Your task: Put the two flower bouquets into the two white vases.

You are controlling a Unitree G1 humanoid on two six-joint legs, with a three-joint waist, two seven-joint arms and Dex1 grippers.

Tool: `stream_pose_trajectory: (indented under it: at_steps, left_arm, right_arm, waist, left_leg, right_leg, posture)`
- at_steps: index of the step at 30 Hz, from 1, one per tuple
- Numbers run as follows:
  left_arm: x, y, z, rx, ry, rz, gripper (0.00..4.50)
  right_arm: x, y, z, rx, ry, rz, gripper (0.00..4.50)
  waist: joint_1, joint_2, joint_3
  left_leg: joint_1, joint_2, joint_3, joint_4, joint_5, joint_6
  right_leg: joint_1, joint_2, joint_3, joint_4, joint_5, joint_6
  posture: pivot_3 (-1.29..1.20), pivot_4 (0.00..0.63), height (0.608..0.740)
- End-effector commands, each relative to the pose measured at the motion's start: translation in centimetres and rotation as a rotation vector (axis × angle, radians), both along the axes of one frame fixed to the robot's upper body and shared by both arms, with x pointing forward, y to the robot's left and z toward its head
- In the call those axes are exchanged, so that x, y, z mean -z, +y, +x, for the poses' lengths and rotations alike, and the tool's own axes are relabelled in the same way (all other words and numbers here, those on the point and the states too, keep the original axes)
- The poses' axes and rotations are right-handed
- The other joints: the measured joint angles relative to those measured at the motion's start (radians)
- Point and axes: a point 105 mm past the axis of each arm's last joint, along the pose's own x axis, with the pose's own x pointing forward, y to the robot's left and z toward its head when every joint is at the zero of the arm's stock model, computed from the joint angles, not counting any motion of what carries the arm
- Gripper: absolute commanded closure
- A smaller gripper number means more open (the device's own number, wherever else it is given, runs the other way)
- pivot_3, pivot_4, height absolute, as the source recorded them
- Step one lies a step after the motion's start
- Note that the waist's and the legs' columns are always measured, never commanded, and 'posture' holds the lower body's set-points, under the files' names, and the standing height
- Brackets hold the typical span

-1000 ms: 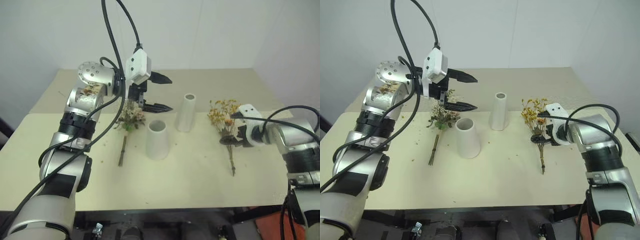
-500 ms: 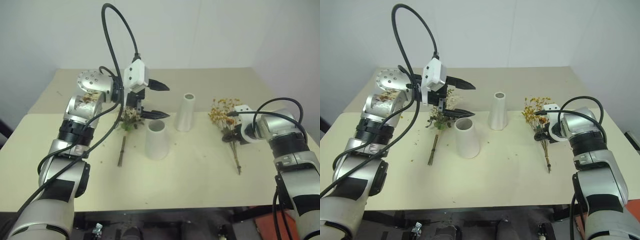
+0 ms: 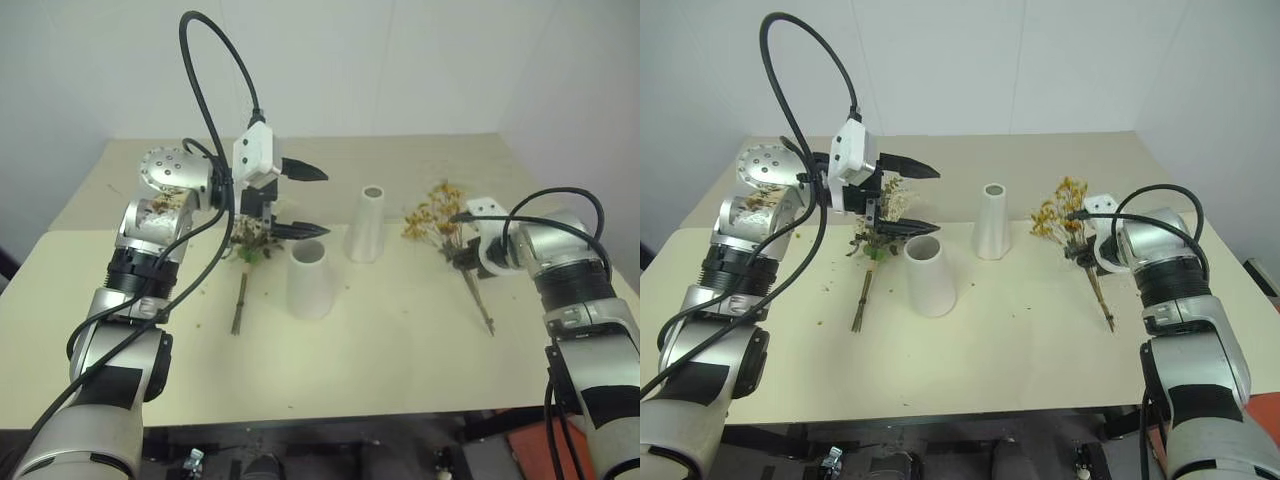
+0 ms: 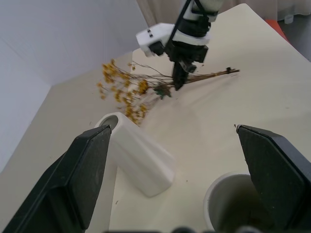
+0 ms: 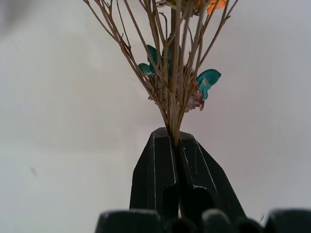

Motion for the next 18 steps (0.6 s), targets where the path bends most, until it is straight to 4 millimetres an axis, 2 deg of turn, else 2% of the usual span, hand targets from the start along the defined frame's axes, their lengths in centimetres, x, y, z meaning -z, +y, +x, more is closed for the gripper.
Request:
stream_pose_trajectory:
  at_steps: [1,2,4,6,8,10,12,18]
  left_arm:
    - [-1.9,1.0,0.0,-0.027,-0.066,-0.050,0.00]
    - [-1.9,1.3,0.1,-0.039,-0.066,-0.053,0.00]
    - [-1.9,1.7,0.2,-0.060,-0.067,-0.059,0.00]
    - [-1.9,2.1,0.2,-0.079,-0.067,-0.068,0.00]
    - [-1.8,2.4,0.3,-0.094,-0.067,-0.074,0.00]
    - [-1.8,3.1,0.2,-0.123,-0.063,-0.083,0.00]
    - [-1.6,4.1,0.1,-0.158,-0.056,-0.093,0.00]
    - [-0.6,7.1,0.2,-0.296,-0.017,-0.116,0.00]
  right_arm:
    - [-9.8,1.2,1.0,-0.015,-0.566,-0.037,4.48]
    - [-12.1,1.5,1.0,0.001,-0.708,-0.017,4.48]
    - [-15.2,1.9,0.7,0.022,-0.905,0.043,4.48]
    - [-16.9,2.1,0.6,0.044,-1.008,0.144,4.48]
    - [-17.5,2.5,0.4,0.020,-1.069,0.231,4.48]
    - [-18.0,3.8,-0.3,-0.110,-1.141,0.373,4.48]
    - [-18.0,4.7,-0.4,-0.149,-1.163,0.441,4.48]
    - [-17.6,6.9,-0.3,-0.216,-1.217,0.537,4.48]
  waist:
    - [-0.002,0.000,0.000]
    - [-0.004,0.000,0.000]
    - [-0.003,0.000,0.000]
    - [-0.002,0.000,0.000]
    - [0.000,0.000,0.000]
    - [0.000,0.000,0.000]
    - [-0.001,0.000,0.000]
    - [-0.008,0.001,0.000]
  left_leg:
    - [0.000,0.000,0.000,0.000,0.000,0.000]
    - [-0.001,0.000,0.000,0.000,0.000,0.000]
    - [-0.002,0.000,0.000,0.000,0.000,0.000]
    - [-0.004,0.000,0.000,0.000,0.000,0.000]
    - [-0.005,0.000,0.000,0.000,0.000,0.000]
    - [-0.005,0.000,0.000,0.000,0.000,0.000]
    - [-0.005,0.000,0.000,0.000,0.000,0.000]
    - [-0.003,0.000,0.000,-0.001,0.001,0.000]
  right_leg:
    - [-0.001,0.000,0.000,0.000,0.000,0.000]
    - [-0.002,0.000,0.000,0.001,0.000,0.000]
    - [-0.004,0.000,0.001,0.002,0.000,0.000]
    - [-0.006,0.000,0.001,0.002,0.001,-0.001]
    - [-0.006,0.000,0.001,0.002,0.001,-0.001]
    - [-0.006,0.000,0.000,0.002,0.001,-0.001]
    - [-0.006,0.000,0.000,0.002,0.002,-0.001]
    - [-0.006,0.001,0.000,0.004,0.002,-0.002]
  posture:
    - [0.00,0.150,0.740]
    - [0.00,0.150,0.740]
    - [0.00,0.150,0.740]
    - [0.00,0.150,0.740]
    - [0.00,0.150,0.740]
    - [0.00,0.150,0.740]
    - [0.00,0.150,0.740]
    - [0.00,0.150,0.740]
